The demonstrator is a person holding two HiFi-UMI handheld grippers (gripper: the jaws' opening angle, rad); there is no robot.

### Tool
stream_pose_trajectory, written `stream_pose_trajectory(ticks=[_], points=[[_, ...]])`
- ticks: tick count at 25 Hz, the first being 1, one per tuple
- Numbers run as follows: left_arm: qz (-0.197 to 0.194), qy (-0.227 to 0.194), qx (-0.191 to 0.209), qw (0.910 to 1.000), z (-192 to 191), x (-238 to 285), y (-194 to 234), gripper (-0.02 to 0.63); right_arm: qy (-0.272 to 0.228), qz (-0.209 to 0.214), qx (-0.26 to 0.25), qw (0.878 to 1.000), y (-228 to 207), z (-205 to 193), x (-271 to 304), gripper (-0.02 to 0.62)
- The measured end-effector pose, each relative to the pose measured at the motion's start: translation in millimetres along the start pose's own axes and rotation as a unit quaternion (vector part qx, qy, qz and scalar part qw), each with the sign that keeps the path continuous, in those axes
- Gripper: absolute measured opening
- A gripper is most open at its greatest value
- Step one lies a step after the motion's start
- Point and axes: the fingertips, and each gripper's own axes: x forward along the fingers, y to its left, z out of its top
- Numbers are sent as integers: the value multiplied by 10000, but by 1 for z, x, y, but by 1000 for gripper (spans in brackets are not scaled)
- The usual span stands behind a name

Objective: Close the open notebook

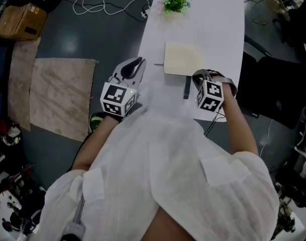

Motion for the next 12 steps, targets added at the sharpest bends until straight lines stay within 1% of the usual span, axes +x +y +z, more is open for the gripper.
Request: stream_pose_trajectory(ticks=[3,6,9,12], points=[[-12,19,14,10000,0,3,1,34,-35,-49,88,9999,-9,-1,0,11],[-7,50,25,10000,0,4,2,34,-50,-375,121,9992,-33,-4,3,17],[20,79,31,10000,1,6,5,32,19,-717,51,9974,-59,-7,13,31],[58,132,32,9999,0,8,10,34,61,-967,67,9953,-81,-10,23,40]])
